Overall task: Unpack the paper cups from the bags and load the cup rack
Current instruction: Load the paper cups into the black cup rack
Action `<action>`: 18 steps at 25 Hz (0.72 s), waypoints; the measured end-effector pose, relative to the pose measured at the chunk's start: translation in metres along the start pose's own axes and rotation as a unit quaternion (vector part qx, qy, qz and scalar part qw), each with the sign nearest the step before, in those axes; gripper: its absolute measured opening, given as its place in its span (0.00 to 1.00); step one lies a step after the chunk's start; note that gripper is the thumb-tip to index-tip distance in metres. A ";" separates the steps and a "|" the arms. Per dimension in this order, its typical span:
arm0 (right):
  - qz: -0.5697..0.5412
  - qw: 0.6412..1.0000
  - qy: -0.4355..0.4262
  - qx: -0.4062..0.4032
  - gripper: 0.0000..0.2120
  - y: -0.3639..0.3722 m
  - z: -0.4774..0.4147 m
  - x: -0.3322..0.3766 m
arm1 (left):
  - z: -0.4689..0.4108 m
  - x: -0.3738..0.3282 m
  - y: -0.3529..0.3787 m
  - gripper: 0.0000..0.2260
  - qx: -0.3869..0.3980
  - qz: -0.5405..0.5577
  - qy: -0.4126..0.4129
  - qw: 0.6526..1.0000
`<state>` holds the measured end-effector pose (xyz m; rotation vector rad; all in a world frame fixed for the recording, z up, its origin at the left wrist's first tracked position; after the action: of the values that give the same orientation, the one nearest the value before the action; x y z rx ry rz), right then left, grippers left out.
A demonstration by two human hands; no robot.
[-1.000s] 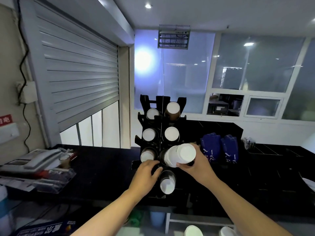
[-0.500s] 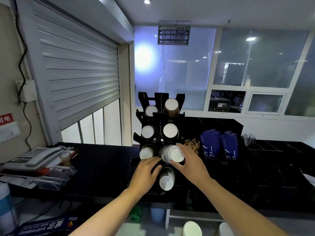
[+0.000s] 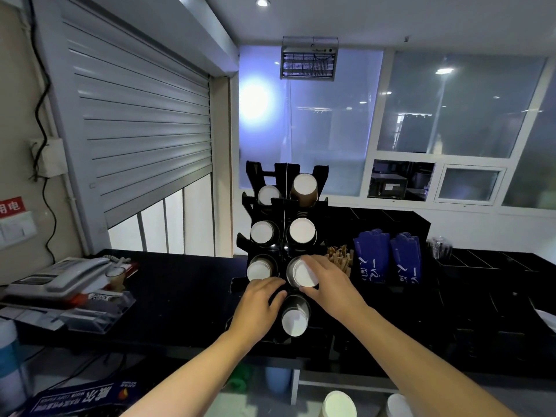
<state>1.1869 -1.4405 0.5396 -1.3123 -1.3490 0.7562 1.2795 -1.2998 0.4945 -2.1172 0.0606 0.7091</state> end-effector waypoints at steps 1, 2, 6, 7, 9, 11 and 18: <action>-0.007 1.000 -0.002 0.007 0.33 0.003 -0.002 0.001 | 0.000 0.000 0.000 0.14 0.000 0.000 0.003 1.000; -0.010 1.000 -0.001 0.008 0.33 0.005 -0.004 0.003 | 0.001 -0.001 -0.001 0.14 -0.001 -0.003 0.008 1.000; 0.084 0.995 0.040 -0.029 0.34 0.008 -0.004 0.001 | 0.002 -0.005 -0.002 0.11 -0.025 -0.025 0.027 0.999; 0.105 0.992 0.046 -0.043 0.34 0.007 -0.002 0.002 | 0.003 -0.005 -0.001 0.11 -0.032 -0.029 0.027 0.999; 0.122 0.989 0.051 -0.063 0.34 0.008 0.003 0.002 | 0.002 -0.004 0.000 0.10 -0.043 -0.033 0.029 0.998; 0.118 0.989 0.052 -0.071 0.34 0.011 0.006 0.003 | 0.002 -0.002 0.001 0.10 -0.048 -0.032 0.026 0.998; 0.063 0.997 0.047 0.005 0.39 0.017 0.005 -0.003 | 0.002 -0.005 0.000 0.12 -0.028 -0.044 0.015 0.999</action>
<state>1.1862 -1.4390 0.5218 -1.4187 -1.1946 0.7749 1.2745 -1.2987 0.4962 -2.1693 -0.0364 0.6343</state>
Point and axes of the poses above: each hand's wrist, its own z-axis away from the middle knuckle, its own y-axis out of the palm, x = y × z, the point moved 8 cm from there along -z, towards the middle knuckle, and after that the axes turned 14 degrees about x, right-handed, at the moved point
